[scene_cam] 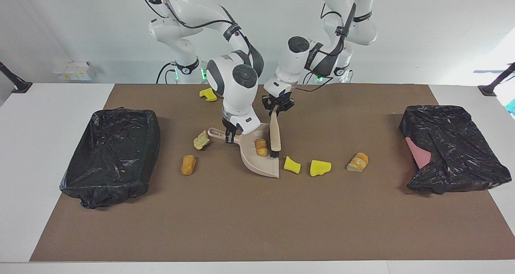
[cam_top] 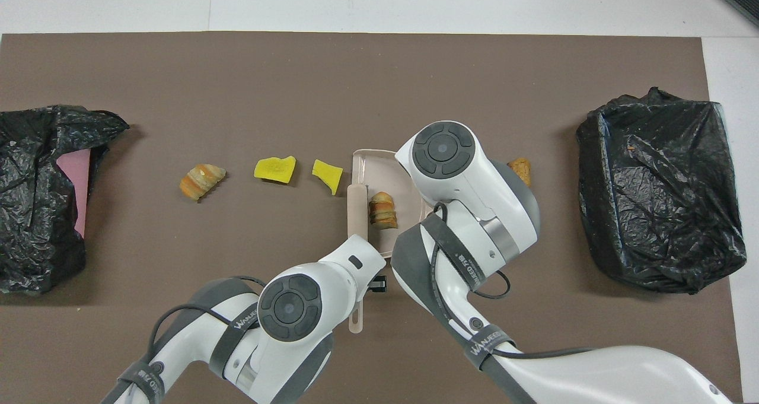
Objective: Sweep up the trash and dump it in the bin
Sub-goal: 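Sweep the tan chunks into the dustpan with the brush in the left gripper, then move the brush with the left gripper out beyond the far debris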
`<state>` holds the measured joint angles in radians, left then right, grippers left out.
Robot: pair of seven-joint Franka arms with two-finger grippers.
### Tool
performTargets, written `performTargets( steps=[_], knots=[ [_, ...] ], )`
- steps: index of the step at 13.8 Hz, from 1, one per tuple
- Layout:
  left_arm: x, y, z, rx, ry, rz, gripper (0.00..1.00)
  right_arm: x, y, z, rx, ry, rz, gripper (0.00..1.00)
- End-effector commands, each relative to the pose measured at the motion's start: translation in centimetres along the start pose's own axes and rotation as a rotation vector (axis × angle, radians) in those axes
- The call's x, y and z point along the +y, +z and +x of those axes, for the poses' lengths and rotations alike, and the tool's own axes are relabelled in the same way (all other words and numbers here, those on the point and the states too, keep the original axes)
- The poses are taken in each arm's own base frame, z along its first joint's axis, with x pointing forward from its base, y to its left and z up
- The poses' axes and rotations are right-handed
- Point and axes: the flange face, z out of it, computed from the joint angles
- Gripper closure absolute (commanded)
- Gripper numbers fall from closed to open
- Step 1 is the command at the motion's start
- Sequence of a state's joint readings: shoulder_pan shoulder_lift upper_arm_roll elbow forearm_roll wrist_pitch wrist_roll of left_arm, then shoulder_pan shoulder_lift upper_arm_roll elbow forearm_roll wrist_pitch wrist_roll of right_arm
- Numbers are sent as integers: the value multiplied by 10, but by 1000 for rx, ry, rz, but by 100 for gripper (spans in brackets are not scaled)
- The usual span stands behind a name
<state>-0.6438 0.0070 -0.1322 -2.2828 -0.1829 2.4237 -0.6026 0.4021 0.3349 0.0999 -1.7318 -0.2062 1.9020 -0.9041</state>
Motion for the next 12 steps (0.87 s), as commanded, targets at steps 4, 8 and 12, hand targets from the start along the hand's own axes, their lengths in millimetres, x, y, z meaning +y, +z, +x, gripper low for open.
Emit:
performTargets(
  steps=[4,8,12],
  knots=[
    [-67,-50,56,-42,-164,34,100,-4,-3,-11,-18,-23,-9,100],
    [-143,-85,84,-18,-247,137,100,-4,-3,-12,-26,-26,-13,100],
    [-228,-95,105,-3,-338,224,100,-5,-3,-11,-31,-29,-12,100]
  ],
)
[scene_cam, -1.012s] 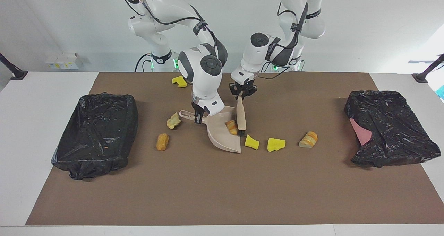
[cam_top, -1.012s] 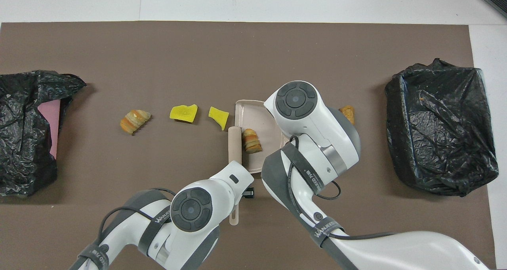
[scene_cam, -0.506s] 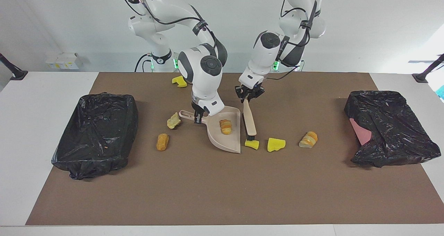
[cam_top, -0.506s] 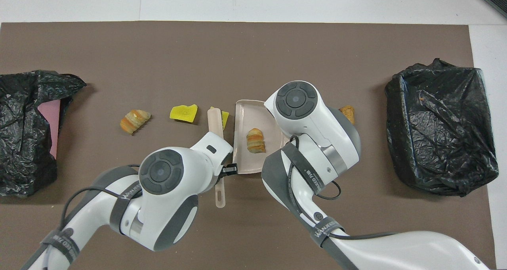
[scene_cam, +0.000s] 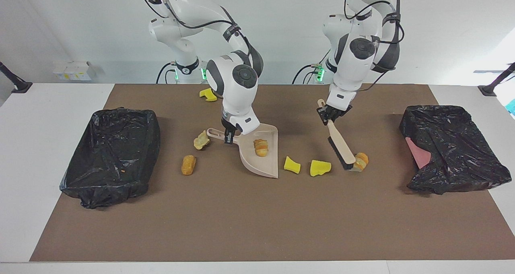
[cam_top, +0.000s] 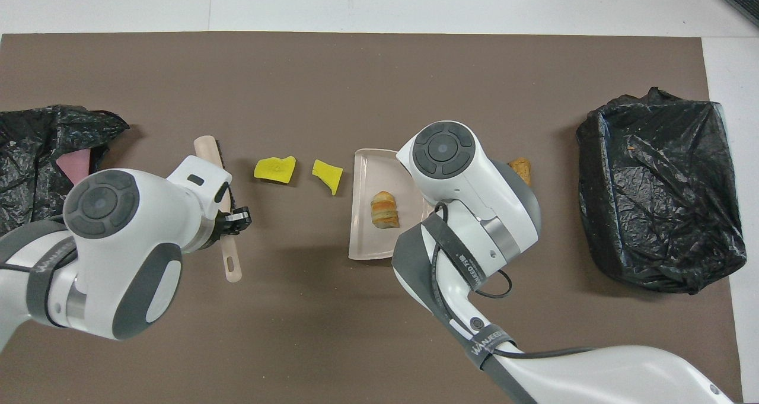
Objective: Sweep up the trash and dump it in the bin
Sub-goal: 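Move the brush with the left gripper out beyond the far debris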
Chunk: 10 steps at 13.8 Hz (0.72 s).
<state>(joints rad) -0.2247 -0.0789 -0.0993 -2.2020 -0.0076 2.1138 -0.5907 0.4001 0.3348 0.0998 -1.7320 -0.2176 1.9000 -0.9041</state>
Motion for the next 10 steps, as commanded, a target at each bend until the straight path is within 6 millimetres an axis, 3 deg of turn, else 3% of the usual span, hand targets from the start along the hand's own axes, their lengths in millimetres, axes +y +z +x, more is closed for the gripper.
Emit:
performTargets(
  steps=[1,4,5,8,10],
  knots=[
    [-48,0,22,0,-23,38,100,-6,-4,-10,-22,-26,-8,100],
    [-102,26,37,-37,64,47,100,-5,-3,-10,-22,-26,-8,100],
    [-110,32,42,-41,93,44,100,-5,-4,-10,-21,-24,-9,100],
    [-97,53,41,-65,148,47,100,-6,-3,-10,-24,-26,-6,100],
    [-60,56,28,-54,244,43,100,-6,-4,-10,-24,-24,-6,100]
  ],
)
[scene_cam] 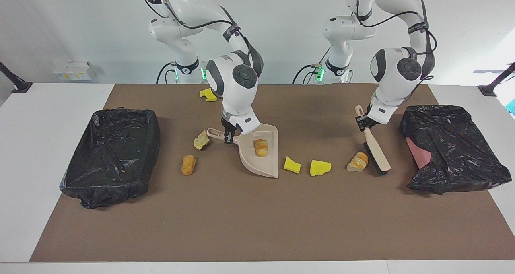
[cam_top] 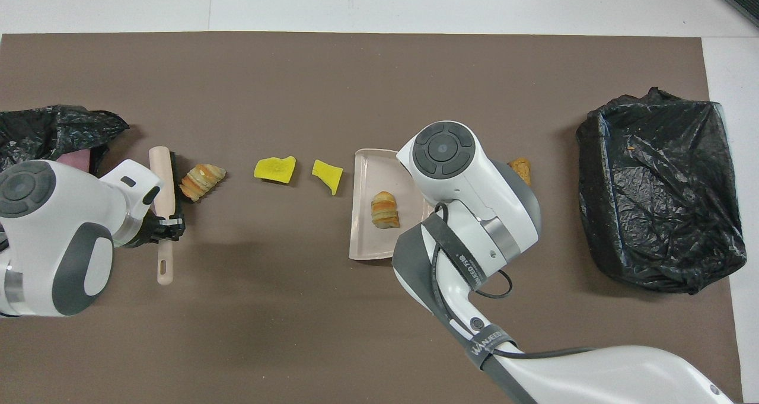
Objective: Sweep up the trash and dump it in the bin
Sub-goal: 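Move the brush with the left gripper out beyond the far debris, then sweep the yellow sponge pieces into the dustpan with the left gripper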
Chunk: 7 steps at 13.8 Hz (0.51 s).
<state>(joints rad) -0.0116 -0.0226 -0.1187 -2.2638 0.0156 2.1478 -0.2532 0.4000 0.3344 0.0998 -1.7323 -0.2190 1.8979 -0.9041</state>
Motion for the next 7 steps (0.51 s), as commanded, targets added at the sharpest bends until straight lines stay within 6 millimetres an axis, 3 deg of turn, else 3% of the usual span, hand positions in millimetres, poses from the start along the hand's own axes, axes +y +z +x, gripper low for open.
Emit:
performTargets(
  steps=[1,3,7],
  knots=[
    [49,9,-10,12,126,13,100,-6,-4,-10,-24,-22,-4,100],
    [94,17,-15,42,210,-3,100,-6,-3,-10,-25,-22,-3,100],
    [156,14,-46,57,395,-4,100,-7,-4,-10,-27,-23,-1,100]
  ],
)
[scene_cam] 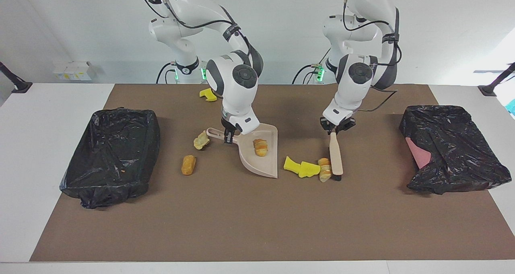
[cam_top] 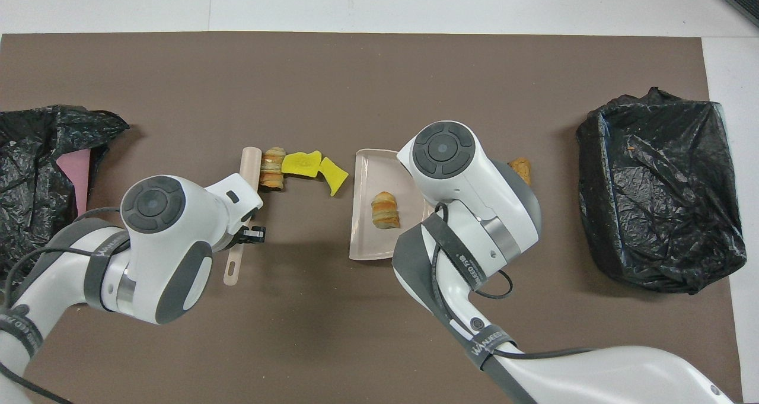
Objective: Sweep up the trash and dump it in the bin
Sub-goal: 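Sweep the yellow sponge pieces into the dustpan with the left gripper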
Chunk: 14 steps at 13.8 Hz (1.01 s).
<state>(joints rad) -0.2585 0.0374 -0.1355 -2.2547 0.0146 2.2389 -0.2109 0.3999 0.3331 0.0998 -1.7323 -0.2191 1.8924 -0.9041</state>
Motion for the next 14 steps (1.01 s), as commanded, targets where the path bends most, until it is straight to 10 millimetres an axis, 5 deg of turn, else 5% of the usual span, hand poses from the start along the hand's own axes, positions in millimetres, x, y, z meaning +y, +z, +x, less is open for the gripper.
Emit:
performTargets(
  steps=[1,5,8,11,14],
  knots=[
    [48,-5,-9,19,132,-3,100,-6,-4,-9,-24,-22,-4,100],
    [134,-16,-37,39,197,-112,100,-6,-4,-9,-24,-20,-4,100],
    [172,-27,-53,44,224,-144,100,-6,-4,-10,-23,-20,-5,100],
    [167,-25,-53,25,162,-139,100,-5,-3,-10,-23,-20,-5,100],
    [138,-40,-38,44,55,-142,100,0,-7,-16,-13,-16,-10,100]
  ],
)
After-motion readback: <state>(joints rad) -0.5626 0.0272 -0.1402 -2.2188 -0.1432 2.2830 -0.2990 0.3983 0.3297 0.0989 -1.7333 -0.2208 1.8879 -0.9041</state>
